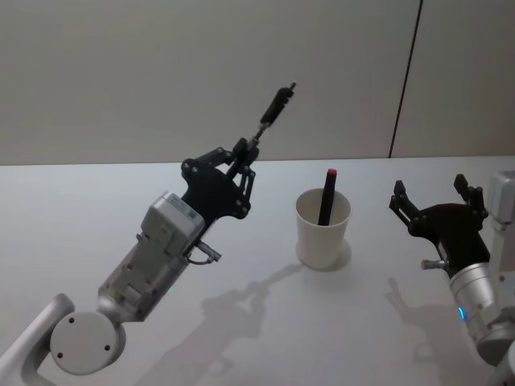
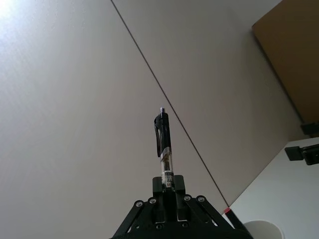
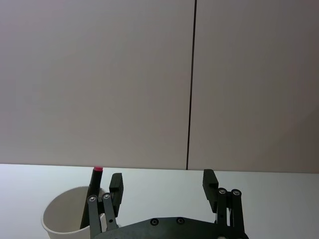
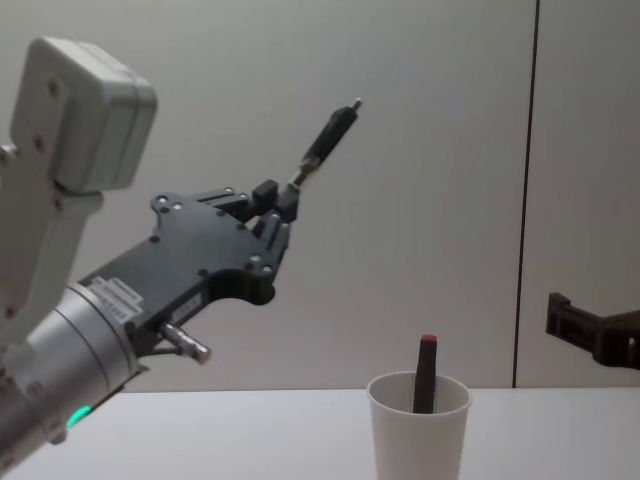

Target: Place the pen into the pen holder.

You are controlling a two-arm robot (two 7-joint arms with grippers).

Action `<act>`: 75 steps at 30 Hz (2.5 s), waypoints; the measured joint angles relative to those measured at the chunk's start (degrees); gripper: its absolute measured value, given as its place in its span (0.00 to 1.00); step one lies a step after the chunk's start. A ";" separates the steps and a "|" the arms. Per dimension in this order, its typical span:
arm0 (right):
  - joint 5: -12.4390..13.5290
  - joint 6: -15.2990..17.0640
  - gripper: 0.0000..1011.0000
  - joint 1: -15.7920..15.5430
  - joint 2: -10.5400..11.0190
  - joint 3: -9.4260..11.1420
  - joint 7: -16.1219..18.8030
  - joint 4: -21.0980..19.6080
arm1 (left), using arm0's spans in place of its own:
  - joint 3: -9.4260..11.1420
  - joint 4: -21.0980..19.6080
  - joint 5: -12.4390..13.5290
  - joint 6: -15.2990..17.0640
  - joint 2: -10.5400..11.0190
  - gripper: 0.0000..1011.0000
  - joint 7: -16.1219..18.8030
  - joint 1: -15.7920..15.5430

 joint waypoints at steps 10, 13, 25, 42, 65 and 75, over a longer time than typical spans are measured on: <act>0.00 0.00 0.99 0.00 0.00 0.00 0.00 0.00 | 0.68 3.86 0.93 -4.47 -1.94 0.14 -2.33 -1.75; 0.00 0.00 0.99 0.00 0.00 0.00 0.00 0.00 | 0.80 4.58 1.09 -5.25 -2.30 0.14 -2.79 -2.07; 0.09 -0.19 0.99 -0.16 0.20 0.01 1.98 -0.20 | 1.09 6.17 1.47 -7.02 -3.11 0.14 -3.76 -2.77; 3.27 -0.77 0.99 -0.49 1.35 -0.13 13.01 -1.67 | 1.21 6.86 1.62 -7.82 -3.46 0.14 -4.13 -3.10; 17.73 4.29 0.99 2.48 2.31 0.79 30.33 -3.22 | 1.23 7.07 1.66 -8.05 -3.57 0.14 -4.25 -3.20; 23.34 6.38 0.99 3.93 2.83 1.59 33.91 -4.05 | 1.23 7.10 1.65 -8.06 -3.57 0.14 -4.25 -3.20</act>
